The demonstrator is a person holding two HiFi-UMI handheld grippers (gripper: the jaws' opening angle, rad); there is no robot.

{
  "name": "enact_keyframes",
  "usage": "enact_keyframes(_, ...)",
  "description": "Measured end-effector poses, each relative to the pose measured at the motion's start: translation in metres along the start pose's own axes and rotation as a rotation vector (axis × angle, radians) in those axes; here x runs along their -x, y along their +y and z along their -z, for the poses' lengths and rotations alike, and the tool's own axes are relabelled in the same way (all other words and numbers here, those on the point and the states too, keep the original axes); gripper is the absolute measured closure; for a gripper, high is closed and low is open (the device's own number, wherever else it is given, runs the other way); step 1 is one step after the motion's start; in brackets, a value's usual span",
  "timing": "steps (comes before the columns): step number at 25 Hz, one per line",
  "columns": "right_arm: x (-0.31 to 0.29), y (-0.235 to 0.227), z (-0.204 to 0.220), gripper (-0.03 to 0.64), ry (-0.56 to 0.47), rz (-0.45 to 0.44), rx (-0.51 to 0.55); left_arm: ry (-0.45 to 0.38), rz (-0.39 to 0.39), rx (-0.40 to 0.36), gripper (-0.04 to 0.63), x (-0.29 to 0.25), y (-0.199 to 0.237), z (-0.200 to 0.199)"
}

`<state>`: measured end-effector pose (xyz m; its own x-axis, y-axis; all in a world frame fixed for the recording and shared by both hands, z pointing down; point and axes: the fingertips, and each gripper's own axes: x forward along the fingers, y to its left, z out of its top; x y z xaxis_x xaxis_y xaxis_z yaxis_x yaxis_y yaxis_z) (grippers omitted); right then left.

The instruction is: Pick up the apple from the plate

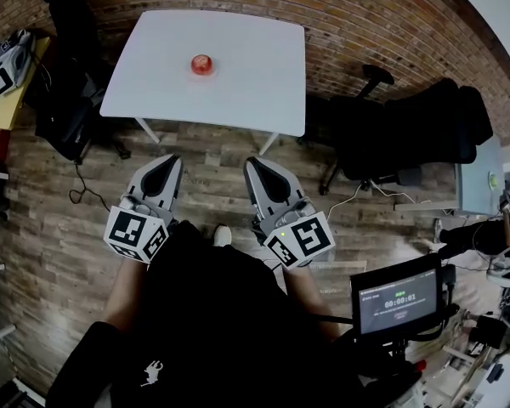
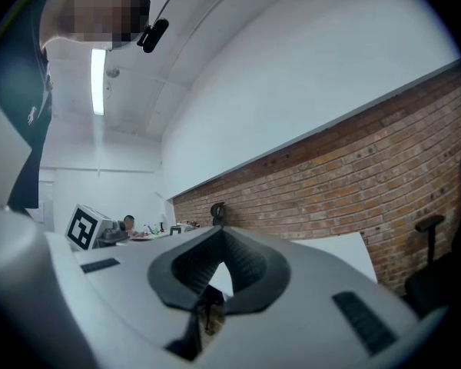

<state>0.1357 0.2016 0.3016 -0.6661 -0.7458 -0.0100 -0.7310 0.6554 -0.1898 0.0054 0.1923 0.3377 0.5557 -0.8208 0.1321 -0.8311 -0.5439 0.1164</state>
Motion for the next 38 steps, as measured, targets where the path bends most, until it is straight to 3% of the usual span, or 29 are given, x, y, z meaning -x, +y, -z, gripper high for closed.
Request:
enact_keyframes(25, -0.027, 0.006, -0.011, 0.612, -0.018, -0.014, 0.014, -0.023, 0.03, 0.002, 0.591, -0.007, 0.017, -0.009)
enact_keyframes(38, -0.078, -0.023, -0.013, 0.612, -0.004, 0.024, 0.033, -0.016, 0.088, -0.012, 0.591, -0.058, 0.055, -0.017)
